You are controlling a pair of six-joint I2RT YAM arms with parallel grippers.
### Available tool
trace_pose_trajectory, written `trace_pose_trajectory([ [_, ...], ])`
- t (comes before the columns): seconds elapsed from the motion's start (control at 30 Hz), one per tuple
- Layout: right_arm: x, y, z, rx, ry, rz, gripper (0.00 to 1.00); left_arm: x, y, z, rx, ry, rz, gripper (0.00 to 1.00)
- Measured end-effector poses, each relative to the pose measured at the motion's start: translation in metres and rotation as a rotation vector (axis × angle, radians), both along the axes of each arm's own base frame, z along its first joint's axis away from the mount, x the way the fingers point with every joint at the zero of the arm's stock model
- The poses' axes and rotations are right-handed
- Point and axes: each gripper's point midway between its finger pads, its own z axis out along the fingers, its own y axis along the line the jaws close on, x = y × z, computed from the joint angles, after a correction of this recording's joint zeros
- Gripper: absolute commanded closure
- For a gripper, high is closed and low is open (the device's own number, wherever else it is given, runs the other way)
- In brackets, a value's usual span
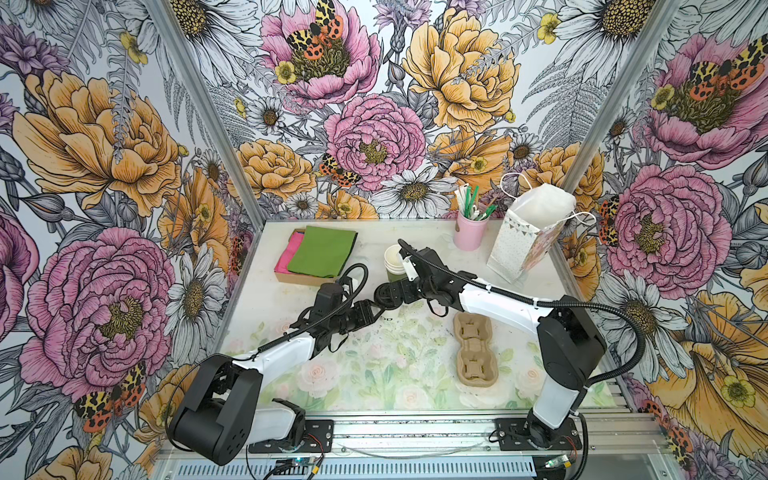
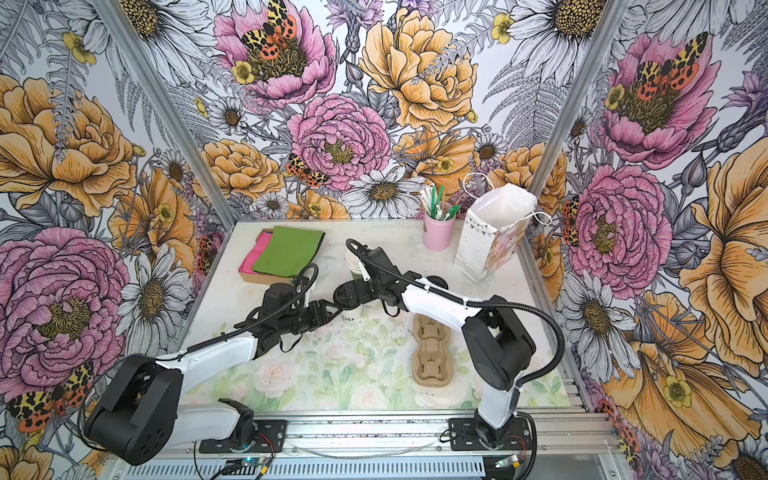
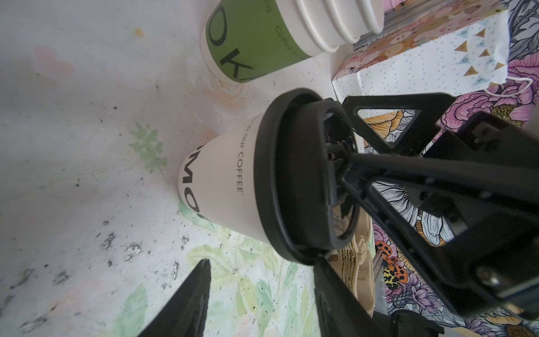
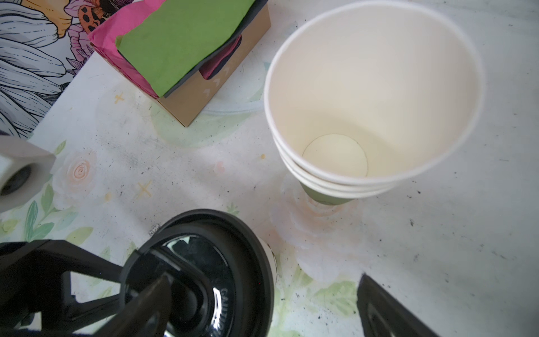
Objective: Pack the takeout coffee
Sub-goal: 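Open and withdraw the left gripper while the right gripper holds the lid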
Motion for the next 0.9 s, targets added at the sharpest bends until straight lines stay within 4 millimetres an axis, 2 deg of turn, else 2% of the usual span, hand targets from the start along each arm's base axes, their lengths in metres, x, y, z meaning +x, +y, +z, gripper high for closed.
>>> trace_pose_trajectory([
  [0.63, 0.006, -0.005, 0.0, -0.011, -0.028, -0.034, 0.0, 0.008, -0.006, -0.006, -0.011, -0.048, 0.016, 0.48],
  [0.67, 0.006, -0.005, 0.0, -0.011, -0.027, -0.033, 0.0, 0.007, -0.001, -0.014, 0.015, -0.028, 0.037, 0.48],
  [0.77, 0.006, -0.005, 0.0, -0.01, -0.027, -0.033, 0.0, -0.014, 0.018, -0.067, 0.129, 0.131, 0.08, 0.48],
  [0.9, 0.006, -0.005, 0.0, -0.01, -0.026, -0.034, 0.01, -0.019, 0.025, -0.067, 0.15, 0.146, 0.095, 0.45],
])
